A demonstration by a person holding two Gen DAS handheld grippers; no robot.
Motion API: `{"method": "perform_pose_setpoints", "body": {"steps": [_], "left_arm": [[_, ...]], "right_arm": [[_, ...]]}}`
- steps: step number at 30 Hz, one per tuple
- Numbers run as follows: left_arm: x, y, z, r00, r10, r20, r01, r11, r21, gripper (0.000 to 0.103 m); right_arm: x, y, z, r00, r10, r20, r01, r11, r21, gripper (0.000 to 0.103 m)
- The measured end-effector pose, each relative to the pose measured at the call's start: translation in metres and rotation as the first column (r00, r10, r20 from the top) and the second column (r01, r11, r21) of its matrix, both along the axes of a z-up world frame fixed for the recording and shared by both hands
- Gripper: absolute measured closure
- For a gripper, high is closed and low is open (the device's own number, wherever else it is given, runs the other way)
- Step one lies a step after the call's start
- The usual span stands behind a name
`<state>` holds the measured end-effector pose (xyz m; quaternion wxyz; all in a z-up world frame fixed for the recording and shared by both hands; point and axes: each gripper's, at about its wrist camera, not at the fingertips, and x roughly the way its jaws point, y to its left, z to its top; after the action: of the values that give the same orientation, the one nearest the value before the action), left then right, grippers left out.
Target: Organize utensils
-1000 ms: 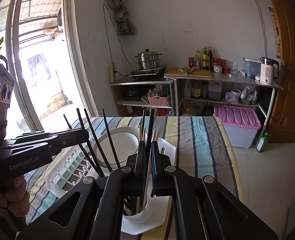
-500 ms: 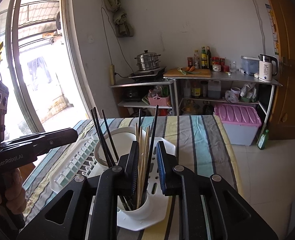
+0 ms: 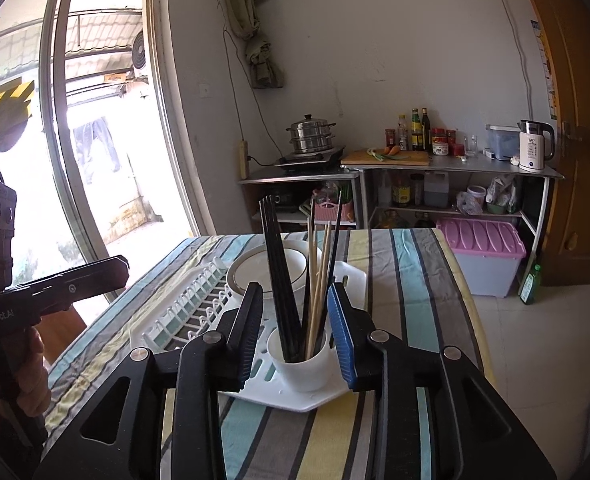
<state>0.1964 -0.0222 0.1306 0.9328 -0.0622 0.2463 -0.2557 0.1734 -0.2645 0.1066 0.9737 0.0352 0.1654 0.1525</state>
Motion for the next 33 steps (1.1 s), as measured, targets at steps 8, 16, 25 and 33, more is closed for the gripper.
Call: {"method": "perform_pose_setpoints", "body": {"steps": [8,16,25,33], "left_arm": [[-0.075,0.012,-0.034,0.997,0.078,0.022,-0.079,0.995,0.065,0.046],[-0.13,0.022,-0.061,0.984,0.172,0.041,-0.176,0.976,0.125,0.046],[-0.169,0.027,-0.085,0.963,0.269,0.019,-0.268,0.946,0.181,0.046],[-0.186,0.024,-0.094,0.962,0.273,0.01,-0.27,0.942,0.198,0.046]], "right_arm": [[-0.054,0.014,-0.037,1.0,-0.003,-0.018,0.003,0.999,-0.032,0.068],[-0.098,0.024,-0.072,0.998,-0.015,-0.053,0.012,0.998,-0.056,0.068],[-0.137,0.032,-0.098,0.997,-0.028,-0.077,0.024,0.998,-0.063,0.068],[-0.155,0.038,-0.107,0.997,-0.037,-0.073,0.03,0.995,-0.091,0.068]]}}
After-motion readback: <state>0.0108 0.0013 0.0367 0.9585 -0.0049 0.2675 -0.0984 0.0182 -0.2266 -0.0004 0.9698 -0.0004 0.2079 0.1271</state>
